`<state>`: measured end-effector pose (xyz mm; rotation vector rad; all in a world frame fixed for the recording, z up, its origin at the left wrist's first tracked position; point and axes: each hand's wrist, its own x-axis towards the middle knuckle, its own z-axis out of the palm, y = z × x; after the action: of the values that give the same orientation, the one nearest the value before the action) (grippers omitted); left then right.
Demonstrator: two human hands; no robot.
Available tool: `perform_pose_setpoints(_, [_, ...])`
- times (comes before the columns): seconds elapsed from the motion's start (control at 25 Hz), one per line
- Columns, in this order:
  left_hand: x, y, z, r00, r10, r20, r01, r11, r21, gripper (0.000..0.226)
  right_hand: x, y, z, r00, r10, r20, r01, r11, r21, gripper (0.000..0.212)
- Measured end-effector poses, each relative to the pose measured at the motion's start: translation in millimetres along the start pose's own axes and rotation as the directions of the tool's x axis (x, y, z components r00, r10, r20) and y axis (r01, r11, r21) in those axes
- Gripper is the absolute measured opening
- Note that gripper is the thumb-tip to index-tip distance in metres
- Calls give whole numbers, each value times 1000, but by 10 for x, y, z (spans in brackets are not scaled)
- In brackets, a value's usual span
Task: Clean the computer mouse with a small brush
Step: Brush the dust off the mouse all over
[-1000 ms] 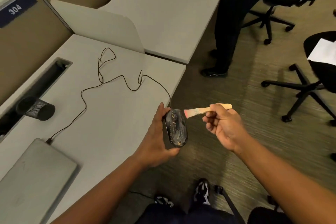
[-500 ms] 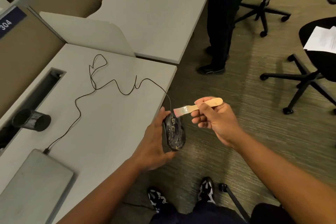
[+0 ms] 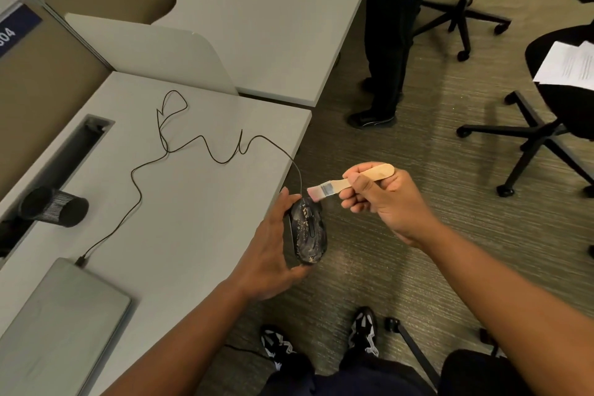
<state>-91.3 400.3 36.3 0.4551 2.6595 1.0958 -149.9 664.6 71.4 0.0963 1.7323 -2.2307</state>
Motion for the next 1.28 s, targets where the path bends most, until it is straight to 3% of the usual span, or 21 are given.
perform_pose_setpoints(0.16, [-30,20,-14,1000,-6,-2,6,1000,13,140,-37,35,-29,1000,-22,-17,20,997,-76,18])
perform_pose_setpoints(0.28, [-41,35,1,1000,-12,10,12,1000,17,143,-80,21,-37,997,-52,52,54,998,-45,28])
perform_pose_setpoints(0.4, [-50,42,7,1000,-8,12,7,1000,25,142,-109,20,-85,994,-41,105,57,986,-156,24])
perform_pose_setpoints(0.72, [-78,51,32,999,35,20,-37,997,71,140,-133,11,-189,990,-50,131,83,962,-259,13])
perform_pose_setpoints(1.0, [-100,20,54,999,25,23,-27,995,93,148,-164,0,-216,991,-8,130,34,979,-201,14])
perform_pose_setpoints(1.16, [-95,27,52,999,25,37,-29,995,99,148,-172,-5,-176,990,3,138,9,996,-88,28])
perform_pose_setpoints(1.28, [-93,42,49,999,23,30,-26,995,92,149,-145,3,-174,997,30,66,-20,989,-149,17])
